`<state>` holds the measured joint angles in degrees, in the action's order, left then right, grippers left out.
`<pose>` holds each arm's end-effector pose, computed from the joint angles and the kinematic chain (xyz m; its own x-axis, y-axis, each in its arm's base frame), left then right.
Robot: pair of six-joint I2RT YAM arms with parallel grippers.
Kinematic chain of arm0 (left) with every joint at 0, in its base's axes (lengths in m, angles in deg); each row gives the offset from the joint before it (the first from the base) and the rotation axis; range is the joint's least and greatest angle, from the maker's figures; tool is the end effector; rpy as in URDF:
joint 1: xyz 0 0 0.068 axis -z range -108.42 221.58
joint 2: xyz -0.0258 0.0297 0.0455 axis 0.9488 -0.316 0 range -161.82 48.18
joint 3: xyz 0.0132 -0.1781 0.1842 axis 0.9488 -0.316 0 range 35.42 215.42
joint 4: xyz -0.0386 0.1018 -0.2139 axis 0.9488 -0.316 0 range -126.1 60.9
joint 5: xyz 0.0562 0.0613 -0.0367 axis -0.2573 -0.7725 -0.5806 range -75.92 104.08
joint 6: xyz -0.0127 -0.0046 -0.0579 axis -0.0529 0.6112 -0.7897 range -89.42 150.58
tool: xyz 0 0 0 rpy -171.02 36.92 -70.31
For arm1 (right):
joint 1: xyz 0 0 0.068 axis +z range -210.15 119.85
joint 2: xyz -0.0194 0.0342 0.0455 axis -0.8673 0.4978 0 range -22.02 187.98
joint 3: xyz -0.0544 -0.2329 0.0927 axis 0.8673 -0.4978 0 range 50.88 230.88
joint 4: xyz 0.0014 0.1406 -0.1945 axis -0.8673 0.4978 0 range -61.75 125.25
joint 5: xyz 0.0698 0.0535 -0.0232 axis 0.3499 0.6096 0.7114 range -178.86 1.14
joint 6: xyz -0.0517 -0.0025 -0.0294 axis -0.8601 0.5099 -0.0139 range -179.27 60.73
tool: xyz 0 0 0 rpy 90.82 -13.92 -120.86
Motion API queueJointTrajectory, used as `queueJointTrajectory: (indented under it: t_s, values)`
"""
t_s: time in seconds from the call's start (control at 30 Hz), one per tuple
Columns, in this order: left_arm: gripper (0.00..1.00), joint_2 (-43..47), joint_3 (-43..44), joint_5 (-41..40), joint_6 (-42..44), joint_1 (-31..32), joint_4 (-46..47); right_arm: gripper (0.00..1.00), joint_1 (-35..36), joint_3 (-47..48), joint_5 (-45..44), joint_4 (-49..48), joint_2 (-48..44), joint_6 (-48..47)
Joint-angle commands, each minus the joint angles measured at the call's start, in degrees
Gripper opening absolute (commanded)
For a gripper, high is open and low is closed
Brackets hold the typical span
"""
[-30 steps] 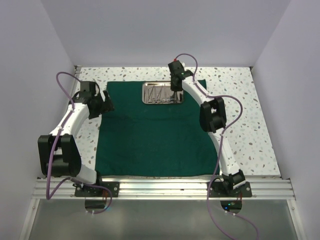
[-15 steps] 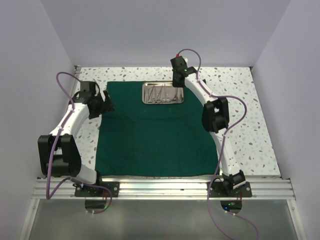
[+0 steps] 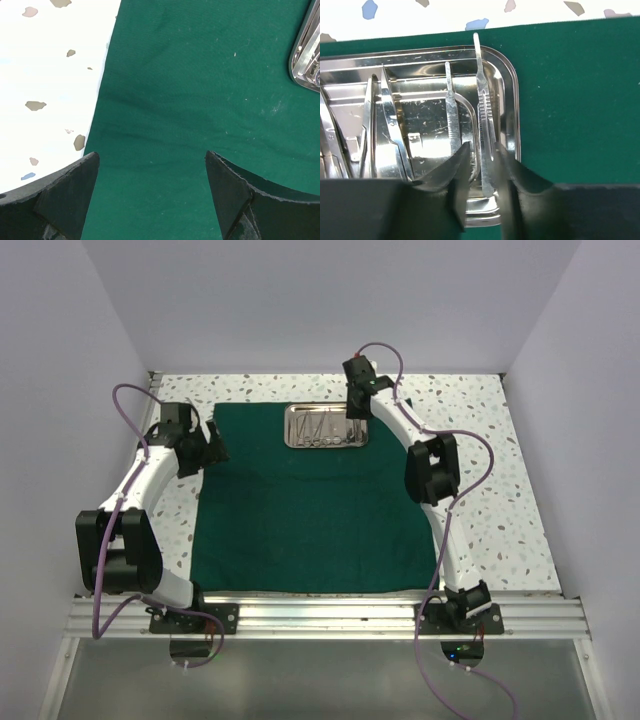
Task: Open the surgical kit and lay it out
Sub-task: Place the medical item in the container, then pick up the medical item from the container.
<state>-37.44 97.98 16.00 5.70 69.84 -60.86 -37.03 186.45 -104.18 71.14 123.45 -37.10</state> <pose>0.2966 0.0074 0.2322 -0.7365 -0.4430 -0.5111 -0.3538 0.8964 -0.2671 0.4853 0.1947 0.1820 -0.7658 0.0689 -0.6394 0.0618 0.9975 0.0334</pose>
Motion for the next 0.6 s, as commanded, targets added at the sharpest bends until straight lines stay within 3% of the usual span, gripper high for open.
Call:
queueJointTrajectory:
  t_s: [0.0,0.13,0.57]
  values:
    - [0.91,1.43,0.28,0.02,0.45,0.16,1.71,0.35,-0.35,0.75,0.37,0.09,-3.79,-0.11]
    - [0.91,1.51,0.19,0.02,0.45,0.07,1.71,0.48,-0.44,1.10,-0.95,0.35,-3.09,-0.73]
    - [0.91,1.69,-0.16,-0.42,0.80,0.07,1.01,0.43,-1.23,4.35,-2.62,-0.53,2.18,-1.96]
